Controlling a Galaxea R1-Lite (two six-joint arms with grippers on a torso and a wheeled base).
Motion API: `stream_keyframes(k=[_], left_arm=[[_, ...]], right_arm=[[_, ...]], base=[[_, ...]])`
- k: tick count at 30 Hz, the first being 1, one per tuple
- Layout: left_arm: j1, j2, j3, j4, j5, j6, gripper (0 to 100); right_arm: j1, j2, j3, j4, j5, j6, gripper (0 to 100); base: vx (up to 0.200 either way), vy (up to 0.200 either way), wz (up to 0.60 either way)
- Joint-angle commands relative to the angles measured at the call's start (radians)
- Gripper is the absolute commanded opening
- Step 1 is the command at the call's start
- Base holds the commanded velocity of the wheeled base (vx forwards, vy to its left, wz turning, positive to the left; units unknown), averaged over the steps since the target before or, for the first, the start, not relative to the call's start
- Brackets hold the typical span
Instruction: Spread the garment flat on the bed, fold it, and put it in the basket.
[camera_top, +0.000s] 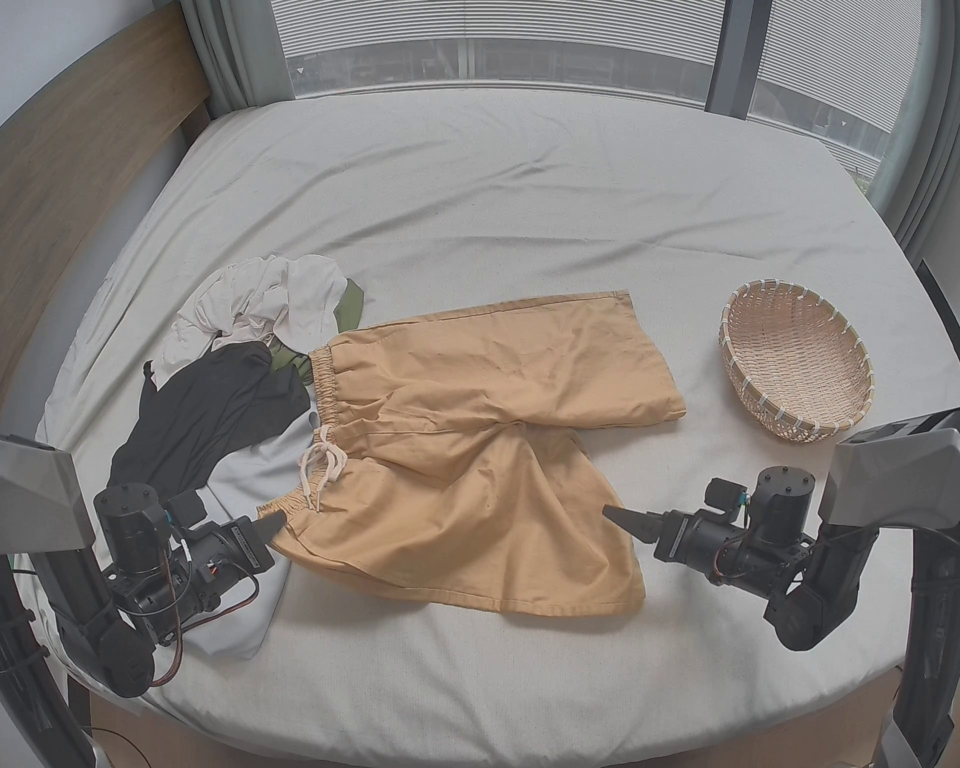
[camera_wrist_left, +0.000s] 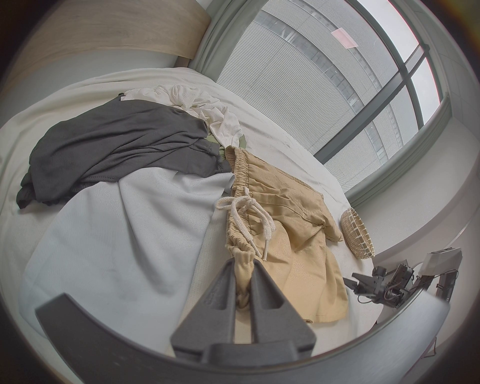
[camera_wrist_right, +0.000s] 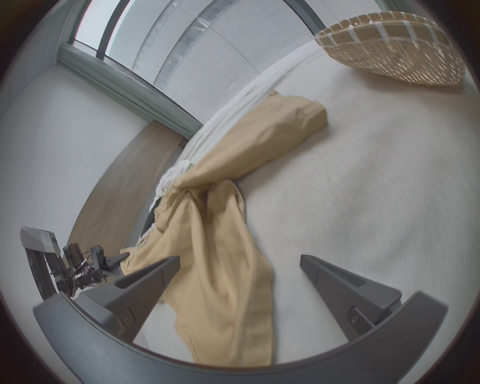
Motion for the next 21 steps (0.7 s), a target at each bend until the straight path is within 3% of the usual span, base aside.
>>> stream_keyframes(k=[1,7,18,19,21], left_arm=[[0.000,0.003,0.003,-0.002,0.000,-0.002,0],[-0.003,0.003,0.006,-0.002,0.000,-0.002,0],[-0.008,0.003,0.012,-0.002,0.000,-0.005,0],[-0.008,0.003,0.012,-0.002,0.000,-0.005,0],[-0.008,0.002,0.014,-0.002,0.000,-0.006,0]], right_arm=[[0.010,0.017,-0.112,0.001,0.000,0.009,100],[0.031,0.120,-0.287,0.012,-0.001,0.001,100],[0.040,0.176,-0.406,0.072,-0.001,-0.028,100],[0.040,0.176,-0.406,0.072,-0.001,-0.028,0],[0.046,0.187,-0.423,0.073,-0.001,-0.039,0]], base=[[0.000,0.000,0.00],[0.000,0.000,0.00],[0.000,0.000,0.00],[0.000,0.000,0.00],[0.000,0.000,0.00]])
